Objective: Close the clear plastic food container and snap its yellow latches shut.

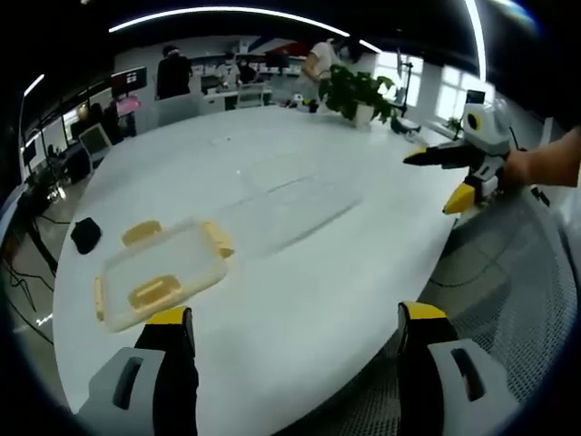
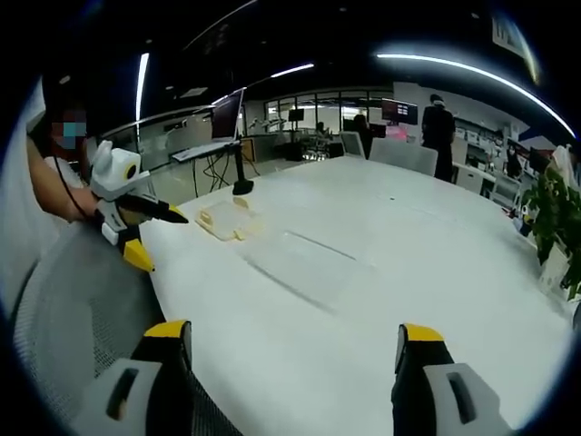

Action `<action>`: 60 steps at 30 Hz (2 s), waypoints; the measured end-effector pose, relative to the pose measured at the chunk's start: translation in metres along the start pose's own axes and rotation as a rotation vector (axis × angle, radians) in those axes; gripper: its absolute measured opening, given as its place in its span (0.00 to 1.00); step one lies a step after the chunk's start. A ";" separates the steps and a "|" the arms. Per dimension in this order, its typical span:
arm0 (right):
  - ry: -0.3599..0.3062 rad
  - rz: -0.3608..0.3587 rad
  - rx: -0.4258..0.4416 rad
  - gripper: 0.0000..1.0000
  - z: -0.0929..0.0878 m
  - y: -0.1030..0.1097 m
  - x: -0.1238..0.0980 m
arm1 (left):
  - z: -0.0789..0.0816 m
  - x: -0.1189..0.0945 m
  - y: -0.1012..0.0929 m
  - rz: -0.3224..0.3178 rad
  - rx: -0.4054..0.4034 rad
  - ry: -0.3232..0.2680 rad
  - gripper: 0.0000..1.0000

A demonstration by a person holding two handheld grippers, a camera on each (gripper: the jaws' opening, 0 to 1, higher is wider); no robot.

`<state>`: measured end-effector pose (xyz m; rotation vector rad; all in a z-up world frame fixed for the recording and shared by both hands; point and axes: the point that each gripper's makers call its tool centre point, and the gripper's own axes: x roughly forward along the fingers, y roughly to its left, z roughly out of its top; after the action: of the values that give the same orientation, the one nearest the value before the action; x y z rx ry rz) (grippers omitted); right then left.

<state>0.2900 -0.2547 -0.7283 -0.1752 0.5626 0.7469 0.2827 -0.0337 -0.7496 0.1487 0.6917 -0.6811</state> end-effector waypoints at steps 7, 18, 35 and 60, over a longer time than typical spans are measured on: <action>-0.008 -0.018 0.003 0.93 0.004 -0.003 -0.002 | 0.008 -0.005 0.001 0.004 -0.015 -0.029 0.92; -0.007 -0.016 -0.027 0.95 0.011 -0.005 -0.004 | 0.012 -0.009 0.007 -0.002 0.003 -0.033 0.92; 0.010 -0.001 -0.065 0.92 0.026 0.002 0.011 | 0.020 -0.015 0.029 -0.008 0.071 -0.046 0.90; 0.043 0.073 -0.192 0.95 0.056 0.031 0.057 | 0.023 -0.018 0.059 -0.035 0.108 -0.065 0.87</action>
<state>0.3257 -0.1790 -0.7106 -0.3512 0.5403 0.8696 0.3218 0.0135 -0.7261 0.2136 0.5969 -0.7536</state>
